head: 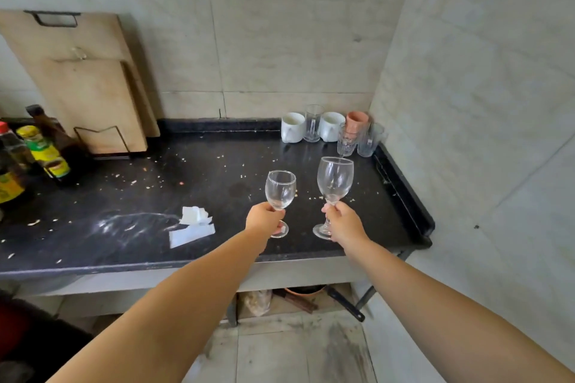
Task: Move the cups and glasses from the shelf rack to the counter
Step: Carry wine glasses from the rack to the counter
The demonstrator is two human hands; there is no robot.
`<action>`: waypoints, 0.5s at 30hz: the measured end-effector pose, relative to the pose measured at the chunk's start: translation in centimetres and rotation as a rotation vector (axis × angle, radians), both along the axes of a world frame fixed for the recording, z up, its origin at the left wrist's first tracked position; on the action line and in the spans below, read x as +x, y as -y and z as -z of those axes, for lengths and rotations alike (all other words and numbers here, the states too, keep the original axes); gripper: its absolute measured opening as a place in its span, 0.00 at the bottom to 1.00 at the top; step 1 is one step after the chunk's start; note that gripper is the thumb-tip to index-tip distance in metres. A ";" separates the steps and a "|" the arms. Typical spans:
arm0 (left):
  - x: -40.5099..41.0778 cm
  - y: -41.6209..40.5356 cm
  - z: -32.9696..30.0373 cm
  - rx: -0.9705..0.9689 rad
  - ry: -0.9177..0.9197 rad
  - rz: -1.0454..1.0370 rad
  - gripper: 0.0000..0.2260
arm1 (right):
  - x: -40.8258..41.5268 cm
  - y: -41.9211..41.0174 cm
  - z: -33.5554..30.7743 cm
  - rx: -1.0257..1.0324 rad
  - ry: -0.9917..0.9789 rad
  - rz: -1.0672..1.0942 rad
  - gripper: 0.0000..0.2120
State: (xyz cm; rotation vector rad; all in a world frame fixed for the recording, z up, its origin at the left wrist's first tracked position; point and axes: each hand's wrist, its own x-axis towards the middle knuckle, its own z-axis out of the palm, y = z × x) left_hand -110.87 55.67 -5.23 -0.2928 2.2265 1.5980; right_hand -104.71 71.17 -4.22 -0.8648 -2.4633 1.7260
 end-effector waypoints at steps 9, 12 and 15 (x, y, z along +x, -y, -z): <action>-10.5 -5.2 2.8 -0.028 0.062 -0.001 0.11 | -11.3 -5.1 2.6 -0.125 0.048 0.084 0.15; -15.8 -6.8 3.8 -0.077 0.048 0.045 0.10 | -16.2 -6.4 3.6 -0.164 0.057 0.106 0.14; -20.4 -8.4 4.7 -0.074 0.062 0.071 0.09 | -20.3 -7.5 4.6 -0.142 0.072 0.104 0.15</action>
